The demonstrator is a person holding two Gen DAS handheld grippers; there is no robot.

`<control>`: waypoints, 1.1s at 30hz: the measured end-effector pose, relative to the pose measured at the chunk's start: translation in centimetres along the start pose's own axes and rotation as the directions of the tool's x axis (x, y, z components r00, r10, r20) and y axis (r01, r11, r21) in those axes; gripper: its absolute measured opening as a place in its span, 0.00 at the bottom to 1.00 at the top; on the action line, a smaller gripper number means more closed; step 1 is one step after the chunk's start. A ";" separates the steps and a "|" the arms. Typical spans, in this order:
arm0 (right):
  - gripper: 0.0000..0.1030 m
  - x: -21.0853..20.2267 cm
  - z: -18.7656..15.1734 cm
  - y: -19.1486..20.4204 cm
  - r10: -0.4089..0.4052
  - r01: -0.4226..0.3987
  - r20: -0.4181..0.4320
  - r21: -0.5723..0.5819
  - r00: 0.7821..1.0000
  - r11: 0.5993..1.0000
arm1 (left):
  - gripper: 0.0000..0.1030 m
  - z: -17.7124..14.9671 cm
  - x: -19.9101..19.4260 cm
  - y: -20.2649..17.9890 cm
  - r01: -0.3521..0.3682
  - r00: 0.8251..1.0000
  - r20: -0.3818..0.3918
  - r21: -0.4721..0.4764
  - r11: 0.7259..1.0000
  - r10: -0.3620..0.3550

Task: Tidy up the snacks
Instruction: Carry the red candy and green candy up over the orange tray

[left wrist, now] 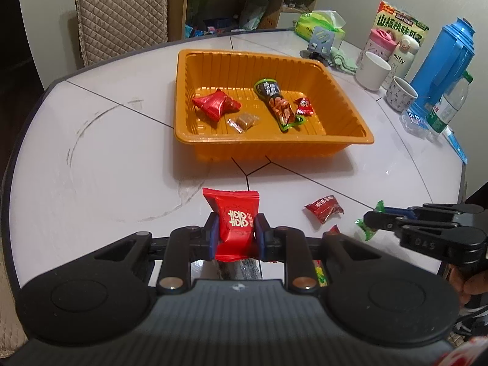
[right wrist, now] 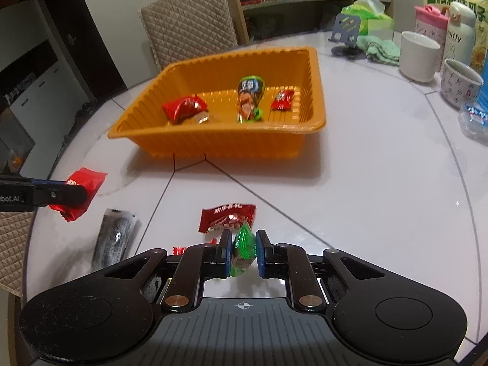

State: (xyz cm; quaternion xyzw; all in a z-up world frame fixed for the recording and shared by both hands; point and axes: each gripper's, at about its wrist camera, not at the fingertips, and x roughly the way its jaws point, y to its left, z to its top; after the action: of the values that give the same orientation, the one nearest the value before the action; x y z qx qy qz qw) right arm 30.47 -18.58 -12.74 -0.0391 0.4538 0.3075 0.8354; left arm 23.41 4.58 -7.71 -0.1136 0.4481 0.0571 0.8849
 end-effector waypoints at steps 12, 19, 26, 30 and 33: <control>0.16 -3.1 2.9 -0.4 0.029 -0.028 0.078 -0.023 0.996 0.999 | 0.21 1.7 -1.3 -0.2 0.009 0.999 0.048 0.006 1.000 -0.009; 0.16 -2.9 5.7 -0.6 0.043 -0.039 0.115 -0.037 0.992 0.999 | 0.21 3.7 -1.0 -0.4 0.012 0.997 0.074 0.023 1.000 -0.014; 0.16 -1.8 9.0 -0.9 0.053 -0.044 0.155 -0.060 0.986 0.997 | 0.21 6.5 -0.2 -0.9 0.019 0.994 0.103 0.037 0.999 -0.023; 0.16 -0.8 10.7 -1.1 0.061 -0.052 0.164 -0.062 0.984 0.997 | 0.21 8.3 0.8 -1.5 0.035 0.993 0.113 0.043 0.998 -0.039; 0.16 0.3 11.7 -1.2 0.063 -0.053 0.160 -0.061 0.985 0.997 | 0.21 9.5 1.8 -1.9 0.048 0.992 0.114 0.046 0.998 -0.053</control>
State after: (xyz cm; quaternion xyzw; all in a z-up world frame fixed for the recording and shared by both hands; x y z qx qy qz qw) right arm 39.87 -15.40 -6.34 -0.0245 0.3767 0.3466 0.8587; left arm 32.27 5.14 -3.41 -0.1024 0.3946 0.0315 0.9126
